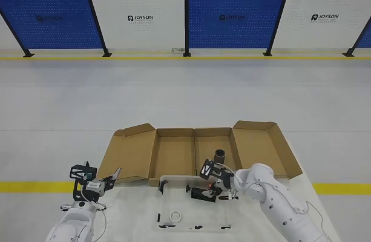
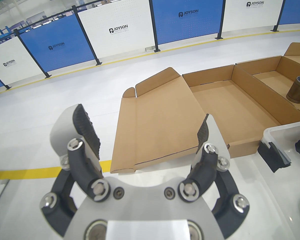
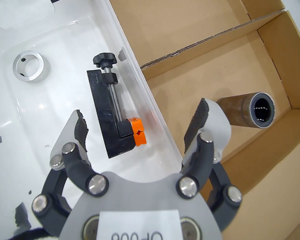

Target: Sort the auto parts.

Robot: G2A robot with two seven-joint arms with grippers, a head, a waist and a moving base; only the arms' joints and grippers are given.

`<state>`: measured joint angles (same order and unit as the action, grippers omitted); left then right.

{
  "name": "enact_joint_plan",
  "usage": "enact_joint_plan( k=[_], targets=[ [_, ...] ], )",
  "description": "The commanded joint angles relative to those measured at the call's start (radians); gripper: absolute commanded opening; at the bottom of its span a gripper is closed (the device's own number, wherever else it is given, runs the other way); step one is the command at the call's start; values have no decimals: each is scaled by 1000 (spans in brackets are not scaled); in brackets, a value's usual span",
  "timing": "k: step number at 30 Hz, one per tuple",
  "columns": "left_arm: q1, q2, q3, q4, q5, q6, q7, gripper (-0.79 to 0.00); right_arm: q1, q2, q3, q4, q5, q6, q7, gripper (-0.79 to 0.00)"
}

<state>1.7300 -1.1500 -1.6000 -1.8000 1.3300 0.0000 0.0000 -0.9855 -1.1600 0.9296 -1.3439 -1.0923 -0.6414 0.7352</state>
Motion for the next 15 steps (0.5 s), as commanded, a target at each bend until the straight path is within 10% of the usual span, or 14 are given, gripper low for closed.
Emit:
enact_joint_plan(
  k=[1, 15],
  targets=[
    [0, 0, 0, 0, 0, 0, 0, 0, 7, -2, -8, 15, 3, -1, -1, 0],
    [0, 0, 0, 0, 0, 0, 0, 0, 39, -15, -48, 99, 2, -4, -12, 0]
  ],
)
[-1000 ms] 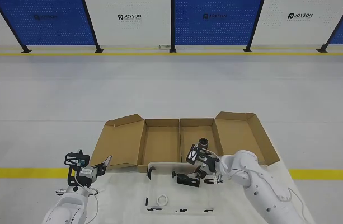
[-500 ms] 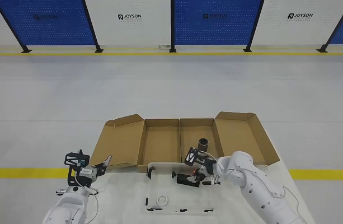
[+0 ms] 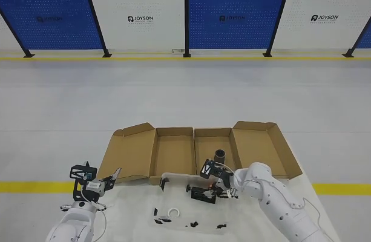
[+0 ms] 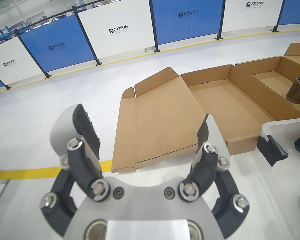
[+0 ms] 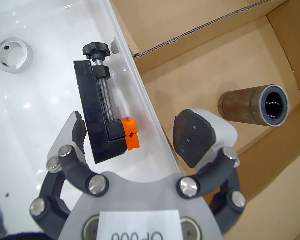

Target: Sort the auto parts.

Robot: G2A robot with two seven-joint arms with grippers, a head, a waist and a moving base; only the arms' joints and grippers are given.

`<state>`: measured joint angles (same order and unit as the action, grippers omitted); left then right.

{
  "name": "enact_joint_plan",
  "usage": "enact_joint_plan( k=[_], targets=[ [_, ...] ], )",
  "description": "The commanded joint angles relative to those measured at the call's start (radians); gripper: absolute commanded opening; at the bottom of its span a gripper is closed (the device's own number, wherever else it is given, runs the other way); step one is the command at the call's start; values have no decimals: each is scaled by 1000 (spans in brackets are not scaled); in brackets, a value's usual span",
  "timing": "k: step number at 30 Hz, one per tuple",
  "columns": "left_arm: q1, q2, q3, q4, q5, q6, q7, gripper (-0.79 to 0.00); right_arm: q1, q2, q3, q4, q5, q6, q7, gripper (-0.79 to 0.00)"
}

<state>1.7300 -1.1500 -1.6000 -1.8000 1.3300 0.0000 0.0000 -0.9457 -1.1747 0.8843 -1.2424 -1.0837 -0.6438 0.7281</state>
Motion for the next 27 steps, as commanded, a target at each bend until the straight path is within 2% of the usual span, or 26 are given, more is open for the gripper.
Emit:
enact_joint_plan(
  k=[1, 5, 10, 22, 23, 27],
  targets=[
    [0, 0, 0, 0, 0, 0, 0, 0, -4, 0, -7, -12, -19, -6, -14, 0],
    [0, 0, 0, 0, 0, 0, 0, 0, -57, 13, 1, -99, -113, 6, -88, 0],
    [0, 0, 0, 0, 0, 0, 0, 0, -176, 46, 64, -254, -235, 46, -174, 0],
    [0, 0, 0, 0, 0, 0, 0, 0, -395, 95, 170, -529, -413, 90, -206, -3],
    [0, 0, 0, 0, 0, 0, 0, 0, -404, 96, 170, -543, -423, 93, -198, -86],
    [0, 0, 0, 0, 0, 0, 0, 0, -417, 96, 156, -570, -444, 94, -152, -225]
  ],
)
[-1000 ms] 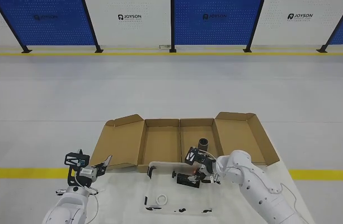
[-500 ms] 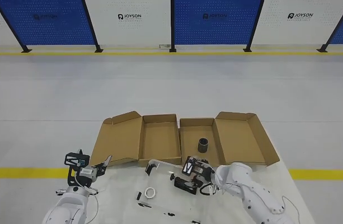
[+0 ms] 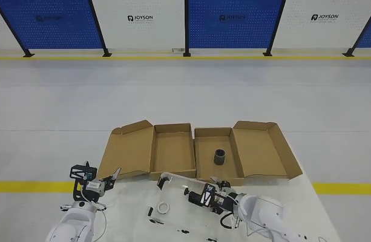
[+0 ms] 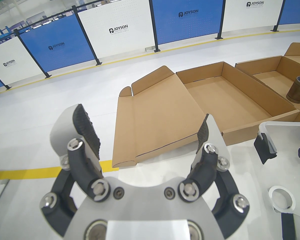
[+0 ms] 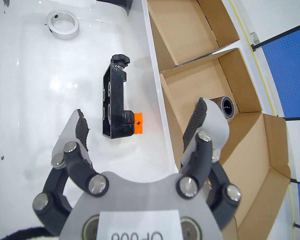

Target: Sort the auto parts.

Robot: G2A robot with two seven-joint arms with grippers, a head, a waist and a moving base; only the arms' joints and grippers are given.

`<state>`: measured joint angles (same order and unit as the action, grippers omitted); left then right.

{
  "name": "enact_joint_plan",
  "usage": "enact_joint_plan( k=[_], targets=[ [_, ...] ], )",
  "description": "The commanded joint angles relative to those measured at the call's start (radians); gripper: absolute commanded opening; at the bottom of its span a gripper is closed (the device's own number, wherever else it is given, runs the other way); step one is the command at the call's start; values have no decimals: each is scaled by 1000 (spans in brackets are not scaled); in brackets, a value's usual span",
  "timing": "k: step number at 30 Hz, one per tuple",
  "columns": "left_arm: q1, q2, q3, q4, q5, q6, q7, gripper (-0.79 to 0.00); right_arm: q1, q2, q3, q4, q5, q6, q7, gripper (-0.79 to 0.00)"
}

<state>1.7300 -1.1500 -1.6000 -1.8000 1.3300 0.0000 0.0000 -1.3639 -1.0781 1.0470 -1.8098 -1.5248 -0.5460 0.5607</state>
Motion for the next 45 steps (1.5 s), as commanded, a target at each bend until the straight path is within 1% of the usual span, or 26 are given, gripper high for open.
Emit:
enact_joint_plan(
  k=[1, 3, 5, 6, 10, 16, 17, 23, 25, 29, 31, 34, 43, 45],
  targets=[
    [0, 0, 0, 0, 0, 0, 0, 0, 5, -2, -16, 1, -2, -18, 33, -234],
    [0, 0, 0, 0, 0, 0, 0, 0, 24, -6, -30, 15, 15, -33, 60, -252],
    [0, 0, 0, 0, 0, 0, 0, 0, 49, -13, -48, 39, 32, -30, 89, -240],
    [0, 0, 0, 0, 0, 0, 0, 0, 62, -16, -57, 51, 42, -30, 100, -249],
    [0, 0, 0, 0, 0, 0, 0, 0, 107, -29, -85, 99, 80, -19, 136, -219],
    [0, 0, 0, 0, 0, 0, 0, 0, 150, -41, -109, 151, 116, -17, 177, -212],
    [0, 0, 0, 0, 0, 0, 0, 0, 158, -43, -114, 159, 121, -17, 184, -197],
    [0, 0, 0, 0, 0, 0, 0, 0, 192, -56, -155, 183, 113, -16, 206, -172],
    [0, 0, 0, 0, 0, 0, 0, 0, 195, -58, -163, 182, 105, -10, 208, -182],
    [0, 0, 0, 0, 0, 0, 0, 0, 204, -63, -177, 182, 94, 8, 237, -225],
    [0, 0, 0, 0, 0, 0, 0, 0, 213, -67, -183, 191, 100, 14, 253, -215],
    [0, 0, 0, 0, 0, 0, 0, 0, 229, -74, -196, 207, 111, 20, 279, -228],
    [0, 0, 0, 0, 0, 0, 0, 0, 257, -92, -239, 233, 103, 43, 336, -231],
    [0, 0, 0, 0, 0, 0, 0, 0, 262, -95, -245, 239, 104, 49, 342, -252]
  ],
)
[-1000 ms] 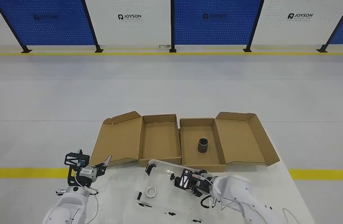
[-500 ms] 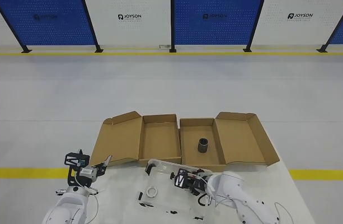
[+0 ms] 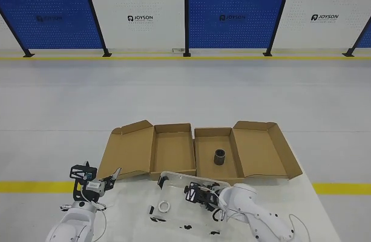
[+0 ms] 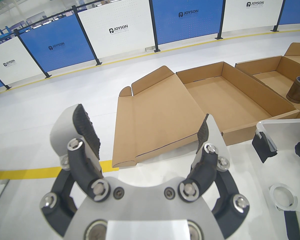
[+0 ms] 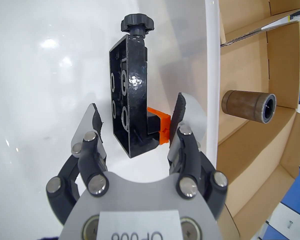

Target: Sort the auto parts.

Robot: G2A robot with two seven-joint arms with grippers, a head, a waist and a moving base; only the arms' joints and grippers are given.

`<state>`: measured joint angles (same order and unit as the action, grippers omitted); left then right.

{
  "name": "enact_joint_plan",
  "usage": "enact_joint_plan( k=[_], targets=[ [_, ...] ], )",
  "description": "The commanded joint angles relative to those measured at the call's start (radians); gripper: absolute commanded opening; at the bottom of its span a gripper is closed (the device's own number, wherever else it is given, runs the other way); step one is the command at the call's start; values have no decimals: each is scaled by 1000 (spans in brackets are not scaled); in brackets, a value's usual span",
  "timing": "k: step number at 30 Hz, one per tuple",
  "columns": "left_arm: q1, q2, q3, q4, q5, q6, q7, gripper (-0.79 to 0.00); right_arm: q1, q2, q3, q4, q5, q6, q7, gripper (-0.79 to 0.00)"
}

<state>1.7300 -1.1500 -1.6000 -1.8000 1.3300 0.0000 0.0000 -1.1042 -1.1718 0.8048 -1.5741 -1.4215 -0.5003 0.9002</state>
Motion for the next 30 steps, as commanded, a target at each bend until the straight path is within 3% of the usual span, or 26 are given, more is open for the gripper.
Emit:
enact_joint_plan(
  k=[1, 2, 5, 9, 19, 25, 30],
  targets=[
    [0, 0, 0, 0, 0, 0, 0, 0, 4, -3, -6, 5, 0, 6, 6, -280],
    [0, 0, 0, 0, 0, 0, 0, 0, 4, -5, -9, 6, -2, 6, 7, -366],
    [0, 0, 0, 0, 0, 0, 0, 0, 0, -6, -15, -2, -16, 13, 6, -471],
    [0, 0, 0, 0, 0, 0, 0, 0, -29, 0, -1, -42, -52, 27, -21, -785],
    [0, 0, 0, 0, 0, 0, 0, 0, -217, 56, 141, -270, -184, 23, -169, -785],
    [0, 0, 0, 0, 0, 0, 0, 0, -364, 95, 256, -416, -289, 9, -426, -785],
    [0, 0, 0, 0, 0, 0, 0, 0, -402, 112, 331, -432, -295, -37, -589, -785]
  ],
)
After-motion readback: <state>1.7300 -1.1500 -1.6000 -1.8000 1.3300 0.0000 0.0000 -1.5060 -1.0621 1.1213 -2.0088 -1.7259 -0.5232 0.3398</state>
